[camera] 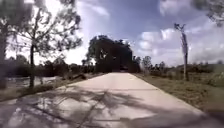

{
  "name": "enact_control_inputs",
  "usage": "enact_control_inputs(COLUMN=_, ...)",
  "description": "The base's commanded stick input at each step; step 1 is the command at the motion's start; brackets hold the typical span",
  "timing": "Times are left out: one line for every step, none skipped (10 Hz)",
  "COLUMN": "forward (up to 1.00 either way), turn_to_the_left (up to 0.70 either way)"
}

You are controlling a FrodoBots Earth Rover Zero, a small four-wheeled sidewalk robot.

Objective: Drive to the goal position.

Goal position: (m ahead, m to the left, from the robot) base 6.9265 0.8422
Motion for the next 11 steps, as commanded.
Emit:
enact_control_inputs(forward=1.0, turn_to_the_left=0.0)
enact_control_inputs(forward=1.0, turn_to_the_left=0.0)
enact_control_inputs(forward=1.0, turn_to_the_left=0.0)
enact_control_inputs(forward=1.0, turn_to_the_left=0.0)
enact_control_inputs(forward=1.0, turn_to_the_left=0.0)
enact_control_inputs(forward=1.0, turn_to_the_left=0.0)
enact_control_inputs(forward=1.0, turn_to_the_left=0.0)
enact_control_inputs(forward=1.0, turn_to_the_left=0.0)
enact_control_inputs(forward=1.0, turn_to_the_left=0.0)
enact_control_inputs(forward=1.0, turn_to_the_left=0.0)
enact_control_inputs(forward=1.0, turn_to_the_left=0.0)
